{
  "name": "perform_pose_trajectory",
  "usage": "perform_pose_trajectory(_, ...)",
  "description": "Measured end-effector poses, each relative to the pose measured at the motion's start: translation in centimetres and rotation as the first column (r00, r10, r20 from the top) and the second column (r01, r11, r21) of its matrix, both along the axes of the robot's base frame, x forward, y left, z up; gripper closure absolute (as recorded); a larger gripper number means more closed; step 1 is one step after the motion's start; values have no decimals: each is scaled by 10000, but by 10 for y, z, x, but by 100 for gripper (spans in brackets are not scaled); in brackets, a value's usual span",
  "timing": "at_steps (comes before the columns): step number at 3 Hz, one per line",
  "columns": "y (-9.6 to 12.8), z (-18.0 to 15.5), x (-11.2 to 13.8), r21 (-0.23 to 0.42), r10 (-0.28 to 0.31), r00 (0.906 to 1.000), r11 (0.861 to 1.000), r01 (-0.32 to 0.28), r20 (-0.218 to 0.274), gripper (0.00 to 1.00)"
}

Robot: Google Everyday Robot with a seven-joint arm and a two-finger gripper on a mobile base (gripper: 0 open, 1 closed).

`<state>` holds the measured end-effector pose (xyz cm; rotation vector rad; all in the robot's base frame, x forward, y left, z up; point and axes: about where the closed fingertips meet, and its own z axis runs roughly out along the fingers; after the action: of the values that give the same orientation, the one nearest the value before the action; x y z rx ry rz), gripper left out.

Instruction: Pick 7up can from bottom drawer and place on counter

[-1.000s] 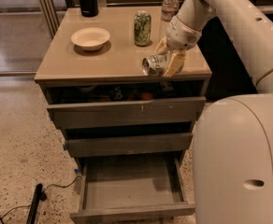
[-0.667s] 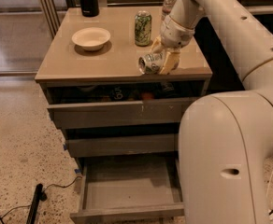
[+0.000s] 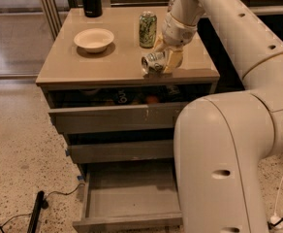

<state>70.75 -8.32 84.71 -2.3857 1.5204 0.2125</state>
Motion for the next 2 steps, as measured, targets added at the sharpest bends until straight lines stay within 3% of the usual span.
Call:
perform_pose_trajectory(1,0,7,7,-109,133,9987,9999,-128,486,100)
perform_pose_trajectory(2,0,8,10,-176,257,9975,9995,-246,651,100)
